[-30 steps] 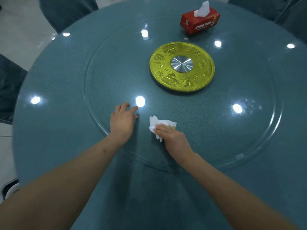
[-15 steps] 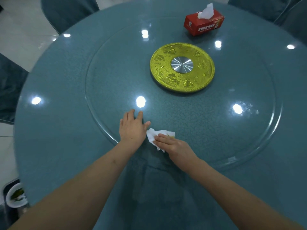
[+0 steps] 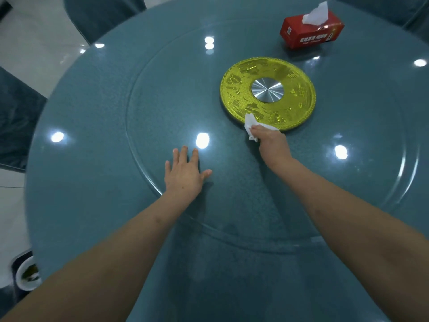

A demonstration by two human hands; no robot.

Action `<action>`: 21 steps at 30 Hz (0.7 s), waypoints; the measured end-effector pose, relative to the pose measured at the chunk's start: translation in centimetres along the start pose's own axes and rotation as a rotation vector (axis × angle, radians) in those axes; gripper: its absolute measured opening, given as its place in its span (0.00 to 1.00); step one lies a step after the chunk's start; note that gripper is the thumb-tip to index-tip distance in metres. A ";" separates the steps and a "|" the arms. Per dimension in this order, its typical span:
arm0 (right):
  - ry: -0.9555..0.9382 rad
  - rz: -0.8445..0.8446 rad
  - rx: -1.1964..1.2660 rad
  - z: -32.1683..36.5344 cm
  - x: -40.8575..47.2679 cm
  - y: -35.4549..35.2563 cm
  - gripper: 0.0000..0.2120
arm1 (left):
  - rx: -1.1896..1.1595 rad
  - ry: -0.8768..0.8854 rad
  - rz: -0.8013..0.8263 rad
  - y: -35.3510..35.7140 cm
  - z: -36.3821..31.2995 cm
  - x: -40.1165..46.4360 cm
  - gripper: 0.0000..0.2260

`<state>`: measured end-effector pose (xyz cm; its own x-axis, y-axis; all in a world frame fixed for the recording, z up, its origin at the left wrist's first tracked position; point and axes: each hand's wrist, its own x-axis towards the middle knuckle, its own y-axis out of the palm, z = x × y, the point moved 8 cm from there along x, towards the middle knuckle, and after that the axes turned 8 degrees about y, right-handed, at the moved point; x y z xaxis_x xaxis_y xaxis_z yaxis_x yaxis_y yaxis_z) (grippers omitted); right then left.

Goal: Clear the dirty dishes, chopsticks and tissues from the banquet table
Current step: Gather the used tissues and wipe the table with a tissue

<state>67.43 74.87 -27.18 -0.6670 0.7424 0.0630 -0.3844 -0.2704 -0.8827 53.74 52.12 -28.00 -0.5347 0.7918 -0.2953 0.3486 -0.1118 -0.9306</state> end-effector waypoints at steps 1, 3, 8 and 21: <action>0.010 -0.002 0.005 0.3 0.3 0.3 0.27 | 0.001 -0.001 0.006 0.0 0.4 0.4 0.35; 0.011 0.005 0.044 1.1 0.1 0.8 0.24 | 0.002 -0.006 0.025 -0.2 1.2 1.0 0.34; -0.066 0.011 0.068 3.8 -3.1 1.3 0.23 | 0.016 -0.040 0.057 -1.2 3.1 2.5 0.32; -0.345 0.078 0.127 8.9 -17.9 3.7 0.25 | -0.006 0.010 -0.179 -1.9 -0.6 -1.7 0.18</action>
<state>72.28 55.13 -27.44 -0.8648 0.4724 0.1704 -0.3859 -0.4080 -0.8274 54.47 51.38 -25.57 -0.5809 0.8047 -0.1226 0.2529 0.0353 -0.9668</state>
